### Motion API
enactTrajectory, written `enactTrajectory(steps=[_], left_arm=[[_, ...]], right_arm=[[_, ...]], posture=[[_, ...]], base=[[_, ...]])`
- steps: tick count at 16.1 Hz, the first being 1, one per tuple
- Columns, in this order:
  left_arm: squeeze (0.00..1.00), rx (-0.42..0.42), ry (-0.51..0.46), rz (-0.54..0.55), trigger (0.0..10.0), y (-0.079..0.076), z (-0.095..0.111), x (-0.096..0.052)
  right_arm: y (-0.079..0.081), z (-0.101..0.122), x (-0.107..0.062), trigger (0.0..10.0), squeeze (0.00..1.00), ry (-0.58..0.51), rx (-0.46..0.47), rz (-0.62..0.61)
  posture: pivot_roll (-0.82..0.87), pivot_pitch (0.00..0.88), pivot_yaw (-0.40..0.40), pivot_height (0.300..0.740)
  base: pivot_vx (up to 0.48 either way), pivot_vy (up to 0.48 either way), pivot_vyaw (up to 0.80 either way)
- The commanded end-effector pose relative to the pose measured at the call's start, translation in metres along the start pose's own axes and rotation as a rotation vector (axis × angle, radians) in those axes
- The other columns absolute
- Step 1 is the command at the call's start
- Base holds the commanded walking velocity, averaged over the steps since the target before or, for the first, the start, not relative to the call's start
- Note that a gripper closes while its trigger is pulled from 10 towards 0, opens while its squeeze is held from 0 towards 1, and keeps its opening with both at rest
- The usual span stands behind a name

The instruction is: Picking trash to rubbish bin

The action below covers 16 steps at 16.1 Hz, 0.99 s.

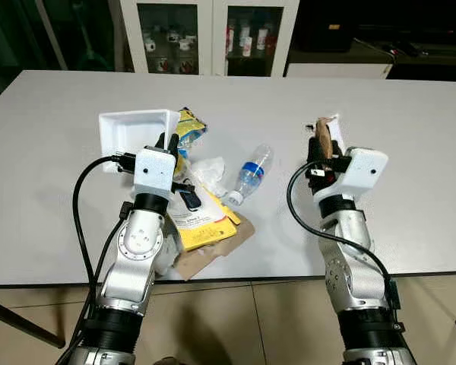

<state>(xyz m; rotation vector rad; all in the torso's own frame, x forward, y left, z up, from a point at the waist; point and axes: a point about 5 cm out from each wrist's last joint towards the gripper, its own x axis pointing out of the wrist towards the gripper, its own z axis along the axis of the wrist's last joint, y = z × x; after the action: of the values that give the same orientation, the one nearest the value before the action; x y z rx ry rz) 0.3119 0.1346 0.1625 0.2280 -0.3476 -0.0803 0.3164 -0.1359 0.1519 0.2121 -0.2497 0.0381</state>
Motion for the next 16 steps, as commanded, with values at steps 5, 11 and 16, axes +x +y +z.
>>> enactTrajectory(steps=[5, 11, 16], left_arm=[[0.00, -0.005, 0.003, -0.003, 10.0, -0.0033, 0.0000, -0.0010], [0.00, -0.004, -0.001, -0.007, 10.0, -0.0058, 0.0006, -0.0011], [0.00, -0.003, 0.010, -0.001, 10.0, -0.0056, -0.0017, -0.0020]], right_arm=[[-0.0017, -0.0046, -0.0031, 10.0, 0.00, 0.026, -0.003, -0.002], [-0.0021, -0.0060, -0.0040, 10.0, 0.00, 0.036, -0.001, -0.005], [-0.0019, -0.0059, -0.0030, 10.0, 0.00, 0.039, -0.001, -0.001]], posture=[[0.04, 0.000, -0.031, 0.740], [0.04, 0.001, -0.035, 0.740], [0.04, 0.012, -0.043, 0.740]], base=[[0.000, 0.000, 0.00], [-0.087, 0.000, 0.00], [-0.329, 0.000, 0.00]])
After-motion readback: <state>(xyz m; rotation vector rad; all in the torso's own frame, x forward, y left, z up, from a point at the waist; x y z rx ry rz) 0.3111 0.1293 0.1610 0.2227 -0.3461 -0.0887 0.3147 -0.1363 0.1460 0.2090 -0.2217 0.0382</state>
